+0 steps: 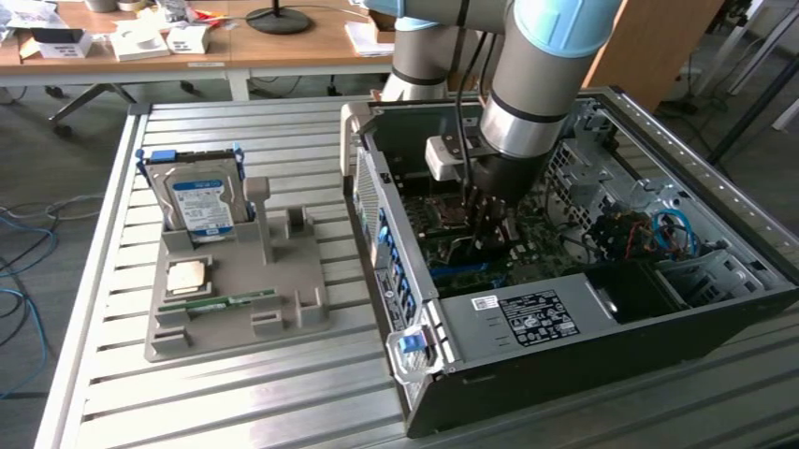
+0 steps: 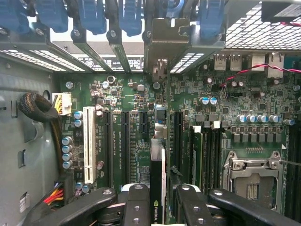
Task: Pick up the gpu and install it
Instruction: 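Insert the gpu into the slot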
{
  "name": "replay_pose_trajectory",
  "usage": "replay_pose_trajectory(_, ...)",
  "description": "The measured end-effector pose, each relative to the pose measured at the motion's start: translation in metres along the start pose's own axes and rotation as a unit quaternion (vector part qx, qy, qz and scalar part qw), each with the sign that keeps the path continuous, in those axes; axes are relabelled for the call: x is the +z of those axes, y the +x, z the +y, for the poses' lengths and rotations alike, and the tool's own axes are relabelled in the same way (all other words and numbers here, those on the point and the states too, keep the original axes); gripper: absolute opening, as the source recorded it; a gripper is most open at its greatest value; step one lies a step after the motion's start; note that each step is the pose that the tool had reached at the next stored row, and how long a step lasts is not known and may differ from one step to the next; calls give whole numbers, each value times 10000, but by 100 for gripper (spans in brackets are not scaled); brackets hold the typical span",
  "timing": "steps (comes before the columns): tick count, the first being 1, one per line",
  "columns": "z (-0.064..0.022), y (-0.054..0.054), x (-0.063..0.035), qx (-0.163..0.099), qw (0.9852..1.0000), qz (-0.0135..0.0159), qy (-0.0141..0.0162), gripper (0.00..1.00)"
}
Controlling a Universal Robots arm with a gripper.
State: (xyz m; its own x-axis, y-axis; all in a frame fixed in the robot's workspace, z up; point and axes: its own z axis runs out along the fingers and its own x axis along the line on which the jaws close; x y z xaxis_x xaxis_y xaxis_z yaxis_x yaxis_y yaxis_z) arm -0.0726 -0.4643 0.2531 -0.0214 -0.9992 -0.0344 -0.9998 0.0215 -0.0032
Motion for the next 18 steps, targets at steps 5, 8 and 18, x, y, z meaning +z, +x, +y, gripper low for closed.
replay_pose_trajectory(5, 1, 1, 4, 0, 10000, 1, 0, 26)
replay_pose_trajectory(8, 1, -3, 9, 0, 10000, -1, 1, 26)
replay_pose_trajectory(18, 1, -3, 18, 0, 10000, -1, 0, 26)
